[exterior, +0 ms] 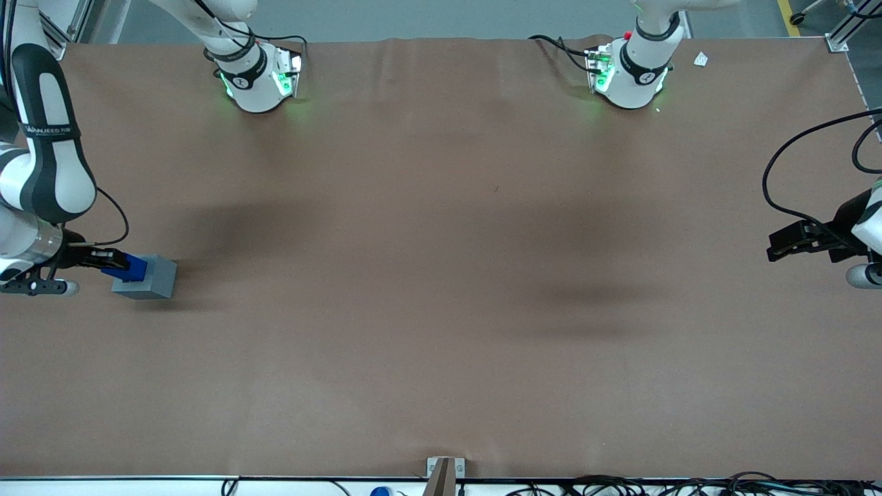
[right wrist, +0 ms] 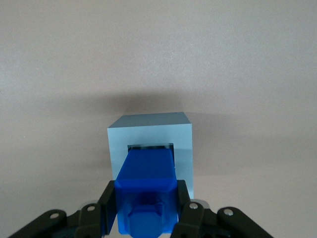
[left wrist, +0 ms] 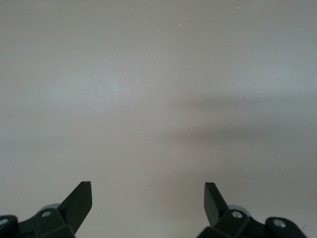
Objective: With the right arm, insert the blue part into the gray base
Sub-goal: 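Lower the blue block into the gray base's square opening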
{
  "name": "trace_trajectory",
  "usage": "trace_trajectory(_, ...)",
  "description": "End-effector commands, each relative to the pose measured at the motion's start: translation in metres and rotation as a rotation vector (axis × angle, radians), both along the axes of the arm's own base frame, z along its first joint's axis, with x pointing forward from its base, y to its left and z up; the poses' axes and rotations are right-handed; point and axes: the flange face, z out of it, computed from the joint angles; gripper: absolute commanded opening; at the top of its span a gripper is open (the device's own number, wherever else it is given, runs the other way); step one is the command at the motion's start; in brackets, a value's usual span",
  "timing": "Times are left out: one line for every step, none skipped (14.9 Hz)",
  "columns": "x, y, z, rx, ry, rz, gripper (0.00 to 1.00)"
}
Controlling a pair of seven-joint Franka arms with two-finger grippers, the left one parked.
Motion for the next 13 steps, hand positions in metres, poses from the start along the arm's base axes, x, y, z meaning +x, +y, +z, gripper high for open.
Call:
trace_trajectory(-0.0008,-0.0021,-0.0012,-0.009,-0.001,0.011,0.22)
trace_trajectory(-0.0005,-0.0013,-0.0039,-0.008,0.002,0.012,0.22)
trace_trajectory(-0.0005,-0.0013,-0.0039,-0.008,0.002,0.011,0.22)
trace_trajectory(-0.0003,-0.0013,-0.0038,-0.009,0.001,0.013,0.22)
trace_trajectory(0.0004,-0.0006,-0.0044,-0.010,-0.002,0.013,0.22)
trace_trajectory(0.0004,-0.0016,-0.0050,-0.011,-0.004,0.011,0.22)
trace_trajectory(0.0008,-0.0008,-0.0085,-0.009,-0.001,0.013,0.22)
trace_trajectory(0.0013,-0.0009,-0.0091,-0.011,-0.004,0.013,0.22)
trace_trajectory(0.0012,-0.0009,-0.0100,-0.010,-0.002,0.014,0.23)
trace_trajectory(0.0009,-0.0017,-0.0100,-0.011,-0.002,0.011,0.23)
trace_trajectory(0.0011,-0.0018,-0.0099,-0.011,-0.004,0.013,0.23)
trace_trajectory(0.0014,-0.0010,-0.0099,-0.011,-0.004,0.013,0.23)
trace_trajectory(0.0016,-0.0020,-0.0095,-0.012,-0.008,0.013,0.23)
